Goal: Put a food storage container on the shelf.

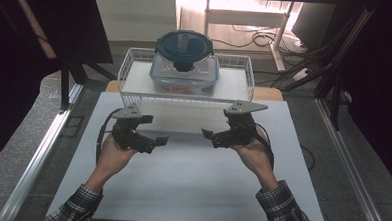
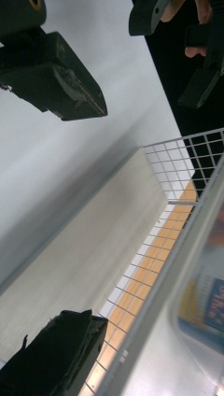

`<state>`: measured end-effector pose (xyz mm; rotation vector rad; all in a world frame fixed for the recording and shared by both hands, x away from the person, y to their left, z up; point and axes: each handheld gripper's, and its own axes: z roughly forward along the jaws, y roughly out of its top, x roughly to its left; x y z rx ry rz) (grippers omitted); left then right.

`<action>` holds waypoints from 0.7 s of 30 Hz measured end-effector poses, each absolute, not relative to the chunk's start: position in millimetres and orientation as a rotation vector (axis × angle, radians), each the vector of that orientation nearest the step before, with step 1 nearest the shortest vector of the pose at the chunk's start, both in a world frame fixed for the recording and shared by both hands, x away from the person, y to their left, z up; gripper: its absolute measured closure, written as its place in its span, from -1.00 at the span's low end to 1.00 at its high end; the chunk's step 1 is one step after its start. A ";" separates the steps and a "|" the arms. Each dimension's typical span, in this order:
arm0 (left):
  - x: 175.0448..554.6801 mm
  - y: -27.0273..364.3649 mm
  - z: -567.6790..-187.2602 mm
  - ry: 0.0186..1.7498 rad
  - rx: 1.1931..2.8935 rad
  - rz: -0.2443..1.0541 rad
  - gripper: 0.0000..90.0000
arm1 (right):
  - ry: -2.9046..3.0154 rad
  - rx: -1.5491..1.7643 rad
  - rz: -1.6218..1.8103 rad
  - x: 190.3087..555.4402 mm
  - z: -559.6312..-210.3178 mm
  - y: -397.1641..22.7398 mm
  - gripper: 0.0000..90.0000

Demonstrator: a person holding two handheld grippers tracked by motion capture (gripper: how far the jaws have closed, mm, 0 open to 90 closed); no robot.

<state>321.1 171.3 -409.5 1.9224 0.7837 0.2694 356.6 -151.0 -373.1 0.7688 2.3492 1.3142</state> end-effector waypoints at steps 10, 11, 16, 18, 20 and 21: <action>315.5 169.9 -428.7 0.804 1.921 0.255 -0.94 | 2.354 0.793 1.322 351.0 -390.3 -155.9 -0.97; 315.0 170.0 -430.8 0.806 1.921 0.251 -0.94 | 2.351 0.793 1.322 350.5 -391.2 -156.6 -0.97; 311.4 171.1 -441.0 0.820 1.915 0.248 -0.94 | 2.359 0.800 1.300 348.0 -397.0 -161.4 -0.97; 309.9 172.2 -446.1 0.825 1.909 0.237 -0.94 | 2.359 0.808 1.297 346.8 -399.4 -163.4 -0.97; 308.4 172.8 -449.0 0.831 1.921 0.240 -0.94 | 2.362 0.812 1.294 345.5 -401.7 -164.5 -0.97; 306.4 173.4 -450.8 0.837 1.915 0.243 -0.93 | 2.363 0.812 1.291 345.0 -402.5 -164.9 -0.97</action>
